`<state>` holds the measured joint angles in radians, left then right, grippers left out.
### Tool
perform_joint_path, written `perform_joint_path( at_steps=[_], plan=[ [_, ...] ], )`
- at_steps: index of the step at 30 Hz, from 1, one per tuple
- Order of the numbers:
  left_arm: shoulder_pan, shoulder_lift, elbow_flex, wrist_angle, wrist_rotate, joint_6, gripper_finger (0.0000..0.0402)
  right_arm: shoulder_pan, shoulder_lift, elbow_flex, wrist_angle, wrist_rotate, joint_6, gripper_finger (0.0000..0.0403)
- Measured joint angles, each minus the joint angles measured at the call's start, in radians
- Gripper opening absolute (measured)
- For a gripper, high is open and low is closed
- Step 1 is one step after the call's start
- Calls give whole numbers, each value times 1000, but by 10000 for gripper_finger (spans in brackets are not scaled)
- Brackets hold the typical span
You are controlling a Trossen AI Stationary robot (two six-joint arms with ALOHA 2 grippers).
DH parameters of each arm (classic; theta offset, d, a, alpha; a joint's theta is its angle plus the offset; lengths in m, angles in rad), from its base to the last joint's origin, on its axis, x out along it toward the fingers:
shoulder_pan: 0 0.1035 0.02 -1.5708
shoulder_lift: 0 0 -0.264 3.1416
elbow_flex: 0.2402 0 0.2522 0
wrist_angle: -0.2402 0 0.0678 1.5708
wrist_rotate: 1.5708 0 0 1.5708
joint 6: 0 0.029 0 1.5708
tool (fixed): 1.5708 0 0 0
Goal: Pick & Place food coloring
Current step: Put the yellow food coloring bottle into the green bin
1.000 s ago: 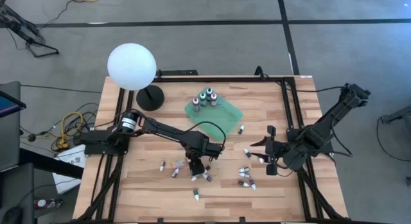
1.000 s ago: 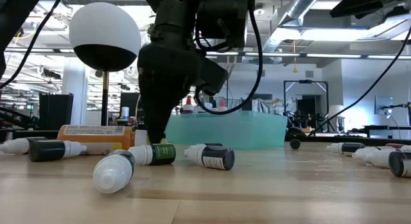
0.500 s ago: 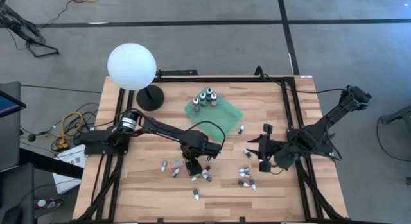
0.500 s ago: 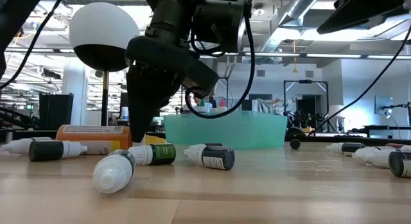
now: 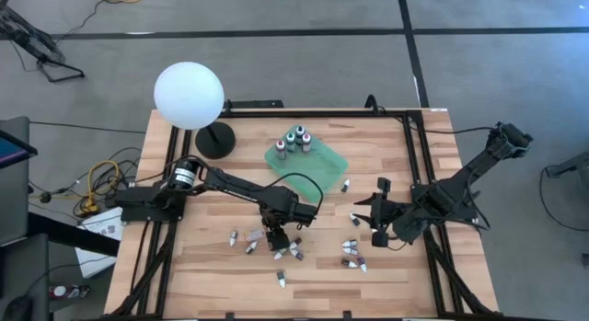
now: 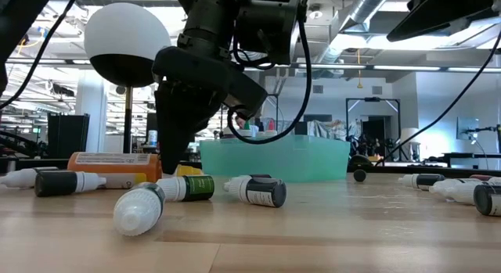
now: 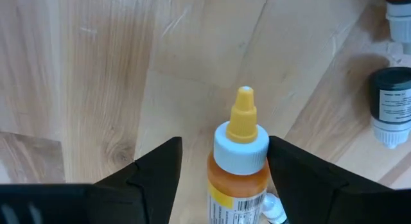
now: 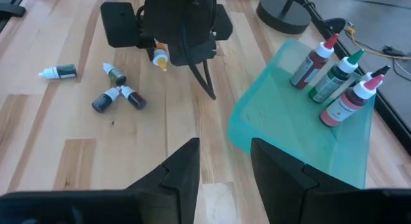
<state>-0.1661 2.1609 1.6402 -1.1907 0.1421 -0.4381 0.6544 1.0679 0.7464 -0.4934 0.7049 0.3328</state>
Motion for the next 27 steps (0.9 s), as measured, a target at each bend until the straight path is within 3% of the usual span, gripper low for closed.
perform_joint_path(
  at_steps=[13,27],
  plan=[
    [0,-1,0,0,-17,1,219,0,0,0,0,-1,0,131],
    [0,-1,0,4,-36,-1,134,0,0,0,0,-1,0,131]
  ],
)
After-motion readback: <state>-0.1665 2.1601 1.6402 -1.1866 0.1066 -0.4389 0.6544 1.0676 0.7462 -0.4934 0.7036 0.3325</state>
